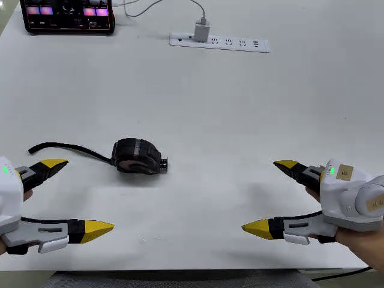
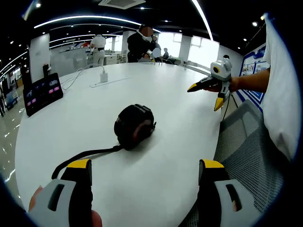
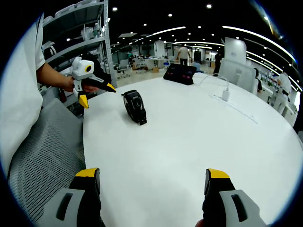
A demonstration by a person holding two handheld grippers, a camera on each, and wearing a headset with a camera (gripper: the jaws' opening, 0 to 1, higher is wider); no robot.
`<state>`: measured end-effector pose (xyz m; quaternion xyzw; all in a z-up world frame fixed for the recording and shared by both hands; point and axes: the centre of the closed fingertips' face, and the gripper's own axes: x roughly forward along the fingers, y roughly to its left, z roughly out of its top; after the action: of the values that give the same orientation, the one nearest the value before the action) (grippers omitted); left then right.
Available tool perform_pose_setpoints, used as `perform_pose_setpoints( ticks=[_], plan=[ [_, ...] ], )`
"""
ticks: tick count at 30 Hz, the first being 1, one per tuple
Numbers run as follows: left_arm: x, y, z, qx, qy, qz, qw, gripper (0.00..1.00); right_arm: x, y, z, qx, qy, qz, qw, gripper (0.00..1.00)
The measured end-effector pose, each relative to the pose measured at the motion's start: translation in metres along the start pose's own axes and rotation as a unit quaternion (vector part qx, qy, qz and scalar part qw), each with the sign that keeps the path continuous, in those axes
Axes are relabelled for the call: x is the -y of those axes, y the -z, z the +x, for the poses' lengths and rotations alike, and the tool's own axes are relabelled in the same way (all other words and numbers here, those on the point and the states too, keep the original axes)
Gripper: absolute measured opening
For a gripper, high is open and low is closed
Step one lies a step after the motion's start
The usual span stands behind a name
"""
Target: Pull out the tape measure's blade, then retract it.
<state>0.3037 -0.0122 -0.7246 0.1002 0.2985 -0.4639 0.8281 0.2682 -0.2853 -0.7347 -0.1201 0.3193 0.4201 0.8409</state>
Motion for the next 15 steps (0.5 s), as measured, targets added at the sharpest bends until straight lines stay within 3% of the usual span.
perform_pose_setpoints(
  ticks=[9, 15],
  plan=[
    [0.0056, -0.0004, -0.0006, -0.002, 0.011, 0.002, 0.9999, 0.92, 0.0014, -0.0021, -0.0004, -0.001, -0.001, -0.002, 1.0000, 0.89],
    [0.0024, -0.0010, -0.0006, -0.001, 0.006, 0.009, 0.9999, 0.91, 0.0032, -0.0026, -0.0002, -0.001, 0.001, -0.002, 1.0000, 0.89]
  ],
)
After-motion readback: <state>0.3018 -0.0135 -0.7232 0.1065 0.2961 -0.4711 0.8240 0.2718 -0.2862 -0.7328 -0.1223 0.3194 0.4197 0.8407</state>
